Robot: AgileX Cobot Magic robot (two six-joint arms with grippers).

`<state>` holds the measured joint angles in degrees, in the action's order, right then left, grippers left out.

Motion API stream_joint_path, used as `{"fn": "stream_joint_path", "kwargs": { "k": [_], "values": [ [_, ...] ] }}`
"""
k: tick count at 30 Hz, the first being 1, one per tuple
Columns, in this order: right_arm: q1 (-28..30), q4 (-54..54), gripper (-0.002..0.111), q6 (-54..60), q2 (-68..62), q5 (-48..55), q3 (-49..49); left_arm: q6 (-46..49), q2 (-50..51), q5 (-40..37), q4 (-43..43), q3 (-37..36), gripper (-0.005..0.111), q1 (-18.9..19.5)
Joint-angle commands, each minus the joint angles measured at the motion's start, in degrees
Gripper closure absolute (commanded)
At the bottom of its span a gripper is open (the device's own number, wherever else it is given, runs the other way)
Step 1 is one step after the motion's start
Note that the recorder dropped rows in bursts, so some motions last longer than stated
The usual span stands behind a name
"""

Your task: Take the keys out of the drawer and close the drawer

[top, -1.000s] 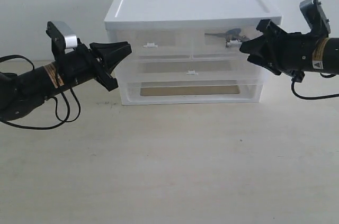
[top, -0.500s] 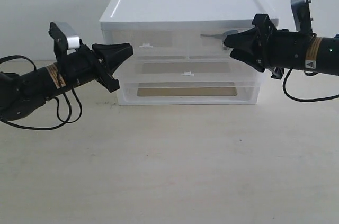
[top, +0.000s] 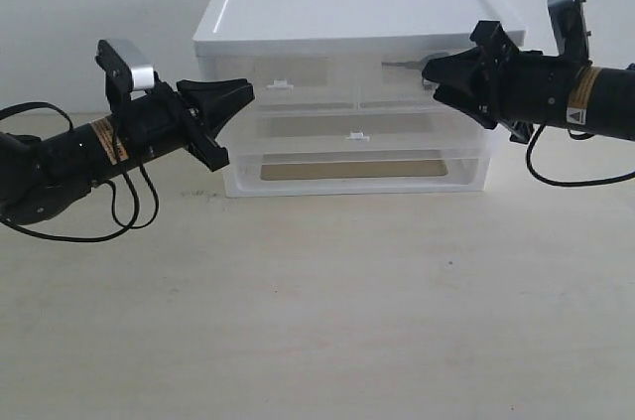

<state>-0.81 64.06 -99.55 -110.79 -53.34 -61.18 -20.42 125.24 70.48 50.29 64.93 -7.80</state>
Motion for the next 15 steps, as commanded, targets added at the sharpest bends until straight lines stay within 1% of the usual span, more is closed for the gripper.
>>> {"fn": "stream_joint_path", "kwargs": {
  "k": [1,4,5,7,8,9,15],
  "values": [
    [-0.4,-1.8,0.07,0.1,0.3,3.7,-0.5,-0.1,0.2,-0.5,-1.6,0.4,0.102,-0.2],
    [-0.4,-1.8,0.071,0.7,0.3,6.7,-0.5,-0.1,0.2,-0.5,-1.6,0.4,0.102,-0.2],
    [-0.4,-1.8,0.074,1.2,0.3,6.9,-0.5,-0.1,0.2,-0.5,-1.6,0.4,0.102,-0.2],
    [-0.4,-1.6,0.087,1.8,0.3,6.9,-0.5,-0.1,0.2,-0.5,-1.6,0.4,0.102,-0.2],
    [-0.4,-1.2,0.098,2.1,0.3,6.9,-0.5,-0.1,0.2,-0.5,-1.6,0.4,0.102,-0.2],
    [-0.4,-0.7,0.107,2.3,0.3,6.4,-0.5,-0.1,0.2,-0.5,-1.6,0.4,0.102,-0.2],
    [-0.4,1.2,0.108,3.1,0.3,3.4,-0.5,-0.1,0.2,-0.5,-1.6,0.4,0.102,-0.2]
  ]
}}
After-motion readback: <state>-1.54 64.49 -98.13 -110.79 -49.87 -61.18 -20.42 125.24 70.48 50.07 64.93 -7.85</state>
